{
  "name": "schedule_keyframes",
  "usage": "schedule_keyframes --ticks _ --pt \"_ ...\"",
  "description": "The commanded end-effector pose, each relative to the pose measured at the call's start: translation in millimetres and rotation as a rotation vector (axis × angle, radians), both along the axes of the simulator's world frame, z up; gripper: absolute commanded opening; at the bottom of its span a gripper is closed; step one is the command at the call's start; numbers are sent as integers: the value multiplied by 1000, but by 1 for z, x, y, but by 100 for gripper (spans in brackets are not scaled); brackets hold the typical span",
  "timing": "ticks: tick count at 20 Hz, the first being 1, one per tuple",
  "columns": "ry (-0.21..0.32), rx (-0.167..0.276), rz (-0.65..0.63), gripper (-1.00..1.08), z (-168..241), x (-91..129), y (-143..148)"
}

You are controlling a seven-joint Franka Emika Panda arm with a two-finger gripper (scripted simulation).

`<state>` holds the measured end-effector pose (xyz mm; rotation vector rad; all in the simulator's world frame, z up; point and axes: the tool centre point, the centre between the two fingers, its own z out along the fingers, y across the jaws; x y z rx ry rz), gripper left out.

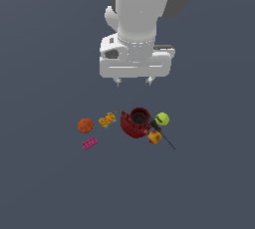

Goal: Pick up a designated object from a clutter of objects.

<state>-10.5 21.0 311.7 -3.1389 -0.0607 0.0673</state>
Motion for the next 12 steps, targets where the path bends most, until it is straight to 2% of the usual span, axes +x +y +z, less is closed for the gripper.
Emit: schedule_keyframes --ticks 1,12 --pt "0 0 0 68 0 0 0" --pt "-4 -7 8 68 -1 4 -7"
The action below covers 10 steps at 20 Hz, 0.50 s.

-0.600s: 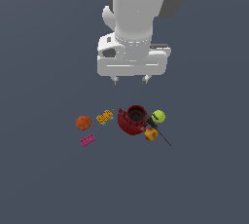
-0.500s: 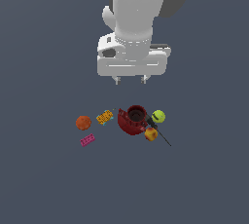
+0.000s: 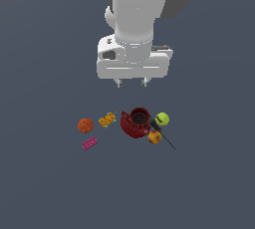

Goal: Pick up a designated object from a clutter of objects.

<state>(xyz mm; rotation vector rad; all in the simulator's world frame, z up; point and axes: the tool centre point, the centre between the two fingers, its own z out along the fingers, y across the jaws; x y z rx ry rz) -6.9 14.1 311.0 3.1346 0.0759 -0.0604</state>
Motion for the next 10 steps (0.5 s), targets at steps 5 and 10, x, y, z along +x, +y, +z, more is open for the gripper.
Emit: schedule_keyframes --ticks 5,10 --pt "5 -2 -33 68 -6 2 3" --pt "14 -6 -91 68 -17 6 7"
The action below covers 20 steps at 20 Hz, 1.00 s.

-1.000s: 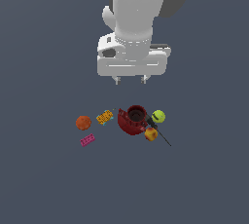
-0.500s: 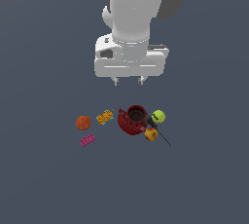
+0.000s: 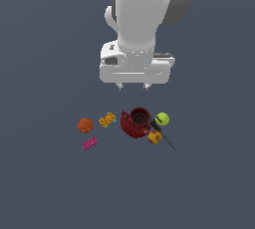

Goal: Pick up a designated object from a clutter of objects.

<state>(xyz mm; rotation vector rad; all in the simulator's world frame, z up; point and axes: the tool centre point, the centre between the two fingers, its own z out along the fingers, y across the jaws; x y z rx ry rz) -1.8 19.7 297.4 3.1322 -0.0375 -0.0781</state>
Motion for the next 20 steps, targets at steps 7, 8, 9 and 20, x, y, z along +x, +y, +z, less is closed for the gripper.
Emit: schedule_keyframes --ticks 7,8,9,20 --pt "23 -12 -148 68 -29 9 12" --pt "26 -15 -170 68 -33 10 14" --pt "29 -17 -193 68 -38 11 15" --pt "63 -50 -437 68 -88 20 35"
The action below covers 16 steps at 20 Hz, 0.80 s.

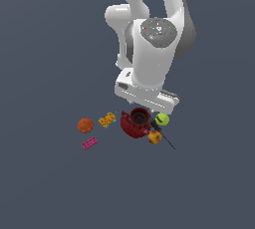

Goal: Pick up a designated object from a clutter of objects.

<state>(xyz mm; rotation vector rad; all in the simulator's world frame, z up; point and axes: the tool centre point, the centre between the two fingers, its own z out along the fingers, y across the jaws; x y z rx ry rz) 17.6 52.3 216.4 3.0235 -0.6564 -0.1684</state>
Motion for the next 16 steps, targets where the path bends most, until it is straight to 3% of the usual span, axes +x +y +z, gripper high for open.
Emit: schedule_keyframes --ticks 1,16 --pt "8 -9 -57 68 -12 2 5" --pt "45 -69 -355 68 -77 5 29"
